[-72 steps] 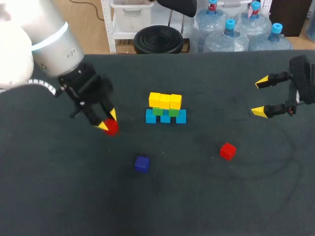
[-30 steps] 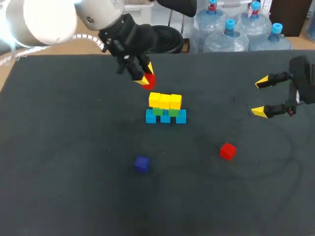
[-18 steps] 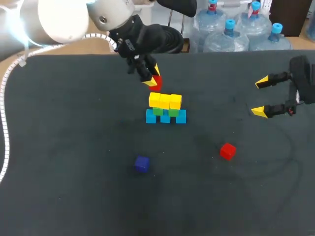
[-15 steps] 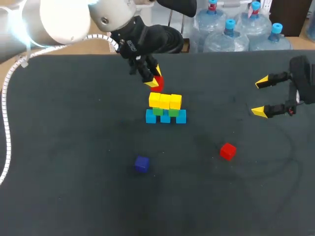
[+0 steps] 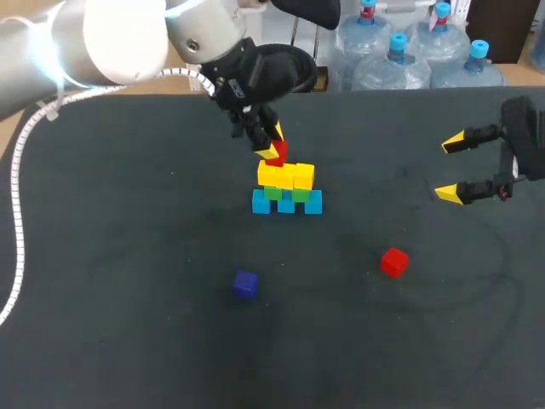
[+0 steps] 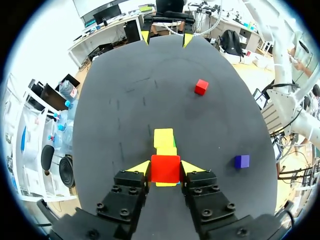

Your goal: Place the blue cubes, place green cubes on the blue cubes, place the yellow cubes on the green cubes, then place the red cubes on the yellow cubes, and place purple cube on the red cubes.

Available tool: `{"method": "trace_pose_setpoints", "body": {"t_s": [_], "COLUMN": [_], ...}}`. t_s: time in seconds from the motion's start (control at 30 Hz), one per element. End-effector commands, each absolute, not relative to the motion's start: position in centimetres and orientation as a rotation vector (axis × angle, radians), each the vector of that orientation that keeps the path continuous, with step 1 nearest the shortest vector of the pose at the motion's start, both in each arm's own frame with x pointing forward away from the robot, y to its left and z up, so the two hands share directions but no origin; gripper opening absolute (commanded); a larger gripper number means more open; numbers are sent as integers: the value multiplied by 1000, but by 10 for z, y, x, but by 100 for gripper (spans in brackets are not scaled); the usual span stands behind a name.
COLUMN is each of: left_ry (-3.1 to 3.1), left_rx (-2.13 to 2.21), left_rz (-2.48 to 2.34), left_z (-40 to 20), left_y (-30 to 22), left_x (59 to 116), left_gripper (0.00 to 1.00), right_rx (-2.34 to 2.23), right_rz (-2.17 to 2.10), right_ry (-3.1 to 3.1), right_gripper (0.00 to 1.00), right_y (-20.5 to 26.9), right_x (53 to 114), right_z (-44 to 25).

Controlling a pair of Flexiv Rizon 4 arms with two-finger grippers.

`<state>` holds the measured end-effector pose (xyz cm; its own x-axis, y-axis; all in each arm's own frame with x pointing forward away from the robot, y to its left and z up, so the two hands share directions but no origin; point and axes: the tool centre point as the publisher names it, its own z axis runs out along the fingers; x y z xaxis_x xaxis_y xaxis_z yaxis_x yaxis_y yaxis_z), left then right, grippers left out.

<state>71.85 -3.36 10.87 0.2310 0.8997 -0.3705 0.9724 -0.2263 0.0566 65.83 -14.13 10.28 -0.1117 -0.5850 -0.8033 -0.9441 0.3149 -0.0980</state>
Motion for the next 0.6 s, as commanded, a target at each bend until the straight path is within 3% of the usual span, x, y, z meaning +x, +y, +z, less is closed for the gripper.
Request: {"method": "trace_pose_setpoints", "body": {"t_s": [0.03,0.6], "left_ry": [1762,1797], "left_rx": [2241,2218], "left_rz": [-379,-398], "left_z": [107,97], "left_y": [-37,-38], "left_x": [722,719], "left_gripper": [0,0], "right_rx": [-1367,-1367], "right_rz": [581,581], "right_ry": [1799,1799], "right_gripper": [100,100], "right_y": [-141,-141], "right_x": [659,659], "right_z": [102,102]}}
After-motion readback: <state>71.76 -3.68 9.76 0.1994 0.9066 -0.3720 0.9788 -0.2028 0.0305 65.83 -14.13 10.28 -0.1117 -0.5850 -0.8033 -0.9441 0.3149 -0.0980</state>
